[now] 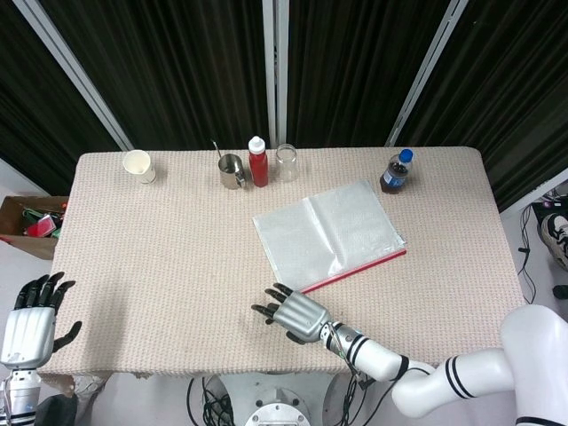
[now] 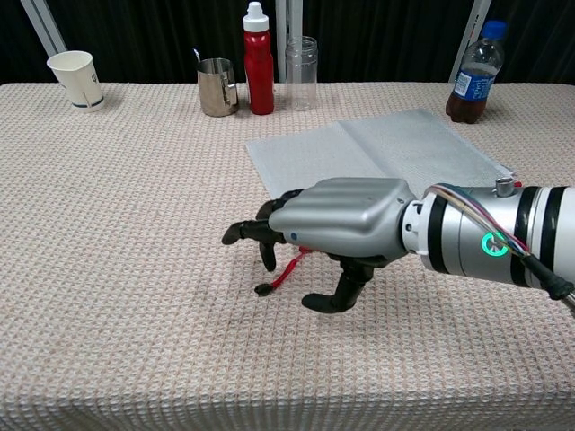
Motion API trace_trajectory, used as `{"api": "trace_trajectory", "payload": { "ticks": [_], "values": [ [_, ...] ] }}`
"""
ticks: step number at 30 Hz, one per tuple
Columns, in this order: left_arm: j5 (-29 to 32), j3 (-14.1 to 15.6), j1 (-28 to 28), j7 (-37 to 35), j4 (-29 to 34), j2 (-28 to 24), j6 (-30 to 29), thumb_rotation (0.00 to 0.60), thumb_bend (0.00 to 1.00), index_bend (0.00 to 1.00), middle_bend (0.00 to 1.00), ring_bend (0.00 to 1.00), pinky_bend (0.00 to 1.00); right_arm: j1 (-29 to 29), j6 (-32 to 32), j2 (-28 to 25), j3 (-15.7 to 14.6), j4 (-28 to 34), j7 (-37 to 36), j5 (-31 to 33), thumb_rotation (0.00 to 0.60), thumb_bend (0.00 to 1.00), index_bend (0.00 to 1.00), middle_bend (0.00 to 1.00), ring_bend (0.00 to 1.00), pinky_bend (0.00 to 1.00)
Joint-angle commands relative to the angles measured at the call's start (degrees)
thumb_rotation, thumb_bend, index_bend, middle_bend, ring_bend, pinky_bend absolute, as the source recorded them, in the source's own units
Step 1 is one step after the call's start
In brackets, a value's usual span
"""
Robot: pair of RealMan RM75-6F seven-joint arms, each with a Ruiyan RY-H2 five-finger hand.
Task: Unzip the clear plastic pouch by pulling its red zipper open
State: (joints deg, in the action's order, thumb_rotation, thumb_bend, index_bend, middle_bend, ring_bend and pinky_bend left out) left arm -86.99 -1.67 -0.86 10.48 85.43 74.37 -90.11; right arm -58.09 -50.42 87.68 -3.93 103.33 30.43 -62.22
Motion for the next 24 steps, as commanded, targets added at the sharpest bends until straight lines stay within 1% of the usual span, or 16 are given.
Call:
{"api": "trace_trajectory", "payload": {
  "ticks": [1,2,4,6,8,12,24],
  "values": [
    [-0.1,0.0,0.0,0.2,0.2,-0.1,-0.1,0.600,0.19,0.24,0.14,0.11,0.15,1.7,-2.6,2.3,0.2,-4.6,-0.3,-5.4,0.600,0.30,0.13,0.21,0.02,0.00],
    [-0.1,0.0,0.0,0.2,0.2,-0.1,-0.1,0.600,0.19,0.24,0.14,0.11,0.15,2.0,-3.0,3.1,0.2,-5.6,-0.4,-6.5,0.600,0.30,0.19,0.19,0.02,0.00],
    [0.0,0.1,0.1,0.2,0.3,-0.2,-0.2,0.600,0.19,0.24,0.14,0.11,0.15,2.6,-3.6,4.9,0.0,-8.3,-0.8,-9.2,0.600,0.30,0.26,0.18,0.01,0.00],
    [0.0,0.2,0.2,0.0,0.3,-0.3,-0.1,0.600,0.19,0.24,0.14,0.11,0.15,3.3,-3.8,6.8,-0.3,-11.0,-1.7,-11.0,0.600,0.30,0.31,0.17,0.00,0.00],
    [0.1,0.3,0.4,-0.3,0.2,-0.3,-0.2,0.600,0.19,0.24,0.14,0.11,0.15,4.0,-3.6,7.9,-0.4,-12.5,-2.8,-12.1,0.600,0.30,0.34,0.17,0.00,0.00],
    [0.2,0.3,0.6,-0.8,-0.1,-0.3,-0.3,0.600,0.19,0.24,0.14,0.11,0.15,5.1,-3.9,9.1,-0.5,-14.3,-3.4,-14.0,0.600,0.30,0.36,0.17,0.00,0.00],
    [-0.2,0.5,0.6,-1.6,-0.3,-0.4,-0.4,0.600,0.19,0.24,0.14,0.11,0.15,7.6,-3.6,12.7,0.9,-19.7,-5.5,-16.6,0.600,0.30,0.43,0.19,0.00,0.00]
  ]
}}
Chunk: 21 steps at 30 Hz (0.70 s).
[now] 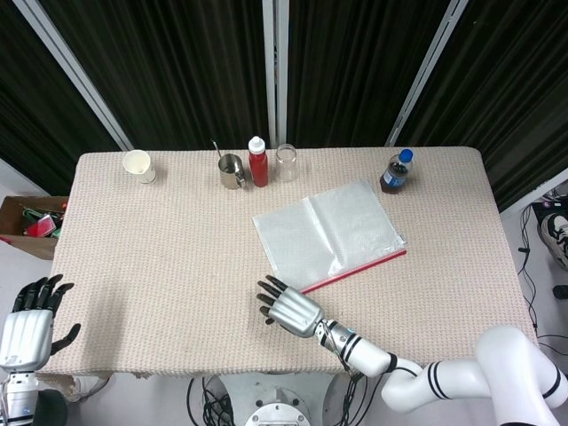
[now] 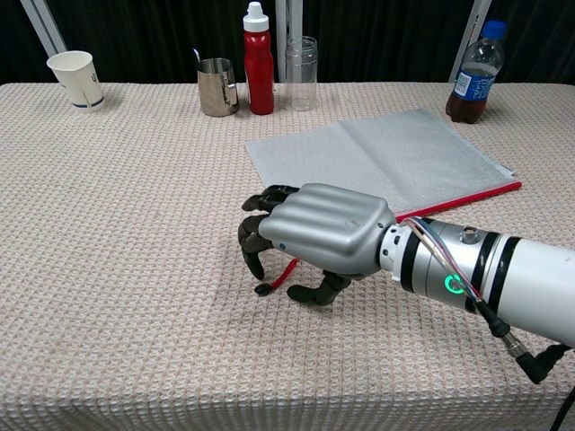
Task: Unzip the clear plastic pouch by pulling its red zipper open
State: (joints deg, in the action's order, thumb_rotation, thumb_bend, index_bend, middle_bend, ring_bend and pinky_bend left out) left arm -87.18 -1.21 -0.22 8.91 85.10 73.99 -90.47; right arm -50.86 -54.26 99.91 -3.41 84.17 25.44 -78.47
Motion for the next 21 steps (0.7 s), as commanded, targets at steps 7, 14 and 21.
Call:
{"api": "trace_trajectory", "payload": {
  "ticks": [7,14,21],
  "values": [
    [-0.1,-0.1,-0.1,0.1,0.1,0.0,0.1,0.600,0.19,0.24,0.14,0.11,0.15,0.7,1.7,1.2,1.5,-1.7,-0.9,-0.8,0.600,0.33,0.47,0.20,0.00,0.00],
    [-0.1,-0.1,-0.1,-0.2,-0.1,-0.1,0.1,0.600,0.19,0.24,0.14,0.11,0.15,1.1,2.4,1.8,2.4,-2.4,-0.9,-1.2,0.600,0.34,0.51,0.21,0.00,0.00],
    [0.0,-0.1,0.0,-0.3,-0.3,0.0,0.0,0.600,0.19,0.24,0.14,0.11,0.15,1.2,3.5,2.7,3.4,-3.6,-0.9,-1.2,0.600,0.35,0.54,0.22,0.00,0.00]
  ]
}}
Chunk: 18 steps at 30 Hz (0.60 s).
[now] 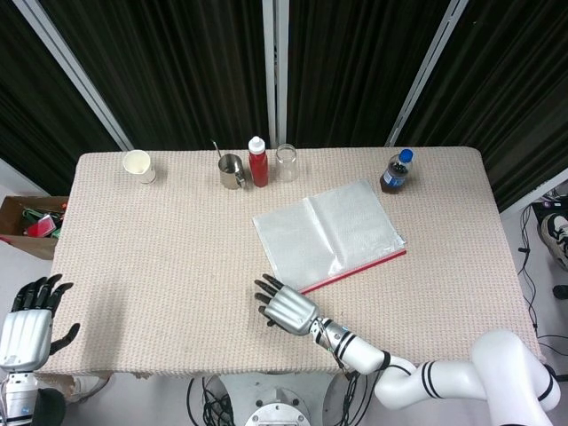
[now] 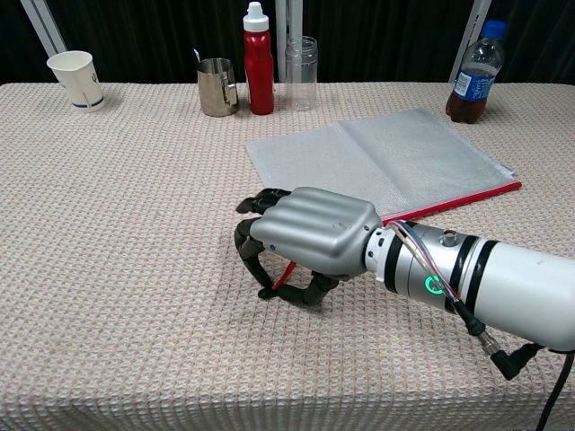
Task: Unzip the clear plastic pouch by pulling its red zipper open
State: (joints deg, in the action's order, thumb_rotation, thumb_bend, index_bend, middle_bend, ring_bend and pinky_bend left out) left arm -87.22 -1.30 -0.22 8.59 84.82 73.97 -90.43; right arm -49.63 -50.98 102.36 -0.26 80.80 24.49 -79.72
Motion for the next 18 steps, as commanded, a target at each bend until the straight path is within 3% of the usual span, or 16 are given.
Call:
{"api": "trace_trajectory", "payload": {
  "ticks": [1,10,18],
  "values": [
    [0.1,0.0,0.1,0.1,-0.1,0.1,-0.1,0.600,0.19,0.24,0.14,0.11,0.15,0.0,0.3,0.5,0.4,-0.5,0.1,0.1,0.600,0.35,0.54,0.22,0.00,0.00],
    [-0.2,0.0,0.3,-0.7,-0.5,0.1,-0.6,0.600,0.19,0.24,0.14,0.11,0.15,0.1,0.5,1.5,1.5,-1.7,-1.4,-1.1,0.600,0.41,0.66,0.27,0.00,0.00],
    [-2.7,0.3,-2.6,-5.6,0.1,-0.6,2.6,0.600,0.19,0.24,0.14,0.11,0.15,0.2,-4.1,-1.5,2.5,2.1,-4.3,-7.3,0.600,0.47,0.79,0.33,0.02,0.00]
  ]
}}
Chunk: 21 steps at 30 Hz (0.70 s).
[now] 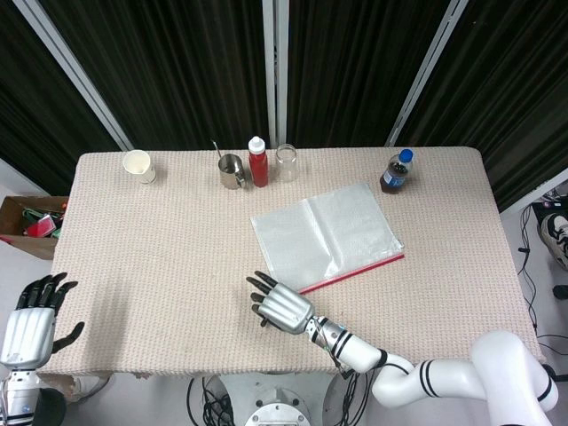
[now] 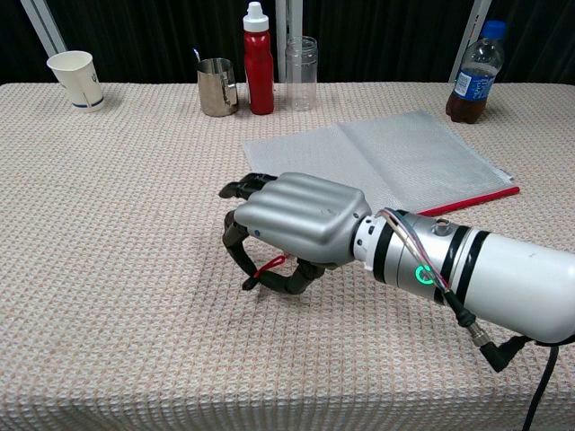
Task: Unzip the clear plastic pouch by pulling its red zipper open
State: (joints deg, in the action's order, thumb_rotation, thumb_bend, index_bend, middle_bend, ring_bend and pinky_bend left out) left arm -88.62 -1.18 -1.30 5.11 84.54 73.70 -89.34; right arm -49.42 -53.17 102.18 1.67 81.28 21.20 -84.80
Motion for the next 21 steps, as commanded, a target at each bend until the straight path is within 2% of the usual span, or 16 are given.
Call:
{"api": "trace_trajectory", "payload": {
  "ticks": [1,6,8,12,15,21],
  "values": [
    [-1.9,0.1,-2.2,-3.4,0.5,-0.4,2.3,0.600,0.19,0.24,0.14,0.11,0.15,-0.1,-2.7,-1.7,0.8,2.0,-1.3,-3.1,0.600,0.48,0.80,0.33,0.03,0.00],
    [-4.7,-0.2,-6.8,-8.8,0.5,-0.2,6.5,0.600,0.19,0.24,0.14,0.11,0.15,-0.5,-6.5,-3.5,2.2,3.9,-2.6,-7.7,0.600,0.48,0.85,0.36,0.05,0.03],
    [-6.0,-0.7,-9.8,-13.2,0.2,0.4,9.2,0.600,0.19,0.24,0.14,0.11,0.15,-1.0,-8.0,-4.3,3.1,4.4,-3.1,-9.6,0.600,0.48,0.85,0.37,0.06,0.04],
    [-9.0,-1.6,-15.4,-24.9,-1.9,2.5,12.3,0.600,0.19,0.26,0.14,0.11,0.15,-1.8,-9.8,-5.4,4.3,5.1,-4.3,-12.1,0.600,0.49,0.86,0.37,0.06,0.05],
    [-11.2,-2.0,-20.3,-37.0,-4.6,4.5,14.4,0.600,0.20,0.28,0.13,0.11,0.15,-2.2,-11.6,-5.5,5.3,5.1,-5.0,-13.9,0.600,0.49,0.85,0.37,0.06,0.05],
    [-12.3,-2.8,-26.3,-41.5,-9.8,9.4,17.2,0.600,0.20,0.28,0.13,0.11,0.15,-3.4,-12.7,-5.0,7.0,4.5,-5.0,-15.5,0.600,0.50,0.85,0.36,0.06,0.04]
  ]
}}
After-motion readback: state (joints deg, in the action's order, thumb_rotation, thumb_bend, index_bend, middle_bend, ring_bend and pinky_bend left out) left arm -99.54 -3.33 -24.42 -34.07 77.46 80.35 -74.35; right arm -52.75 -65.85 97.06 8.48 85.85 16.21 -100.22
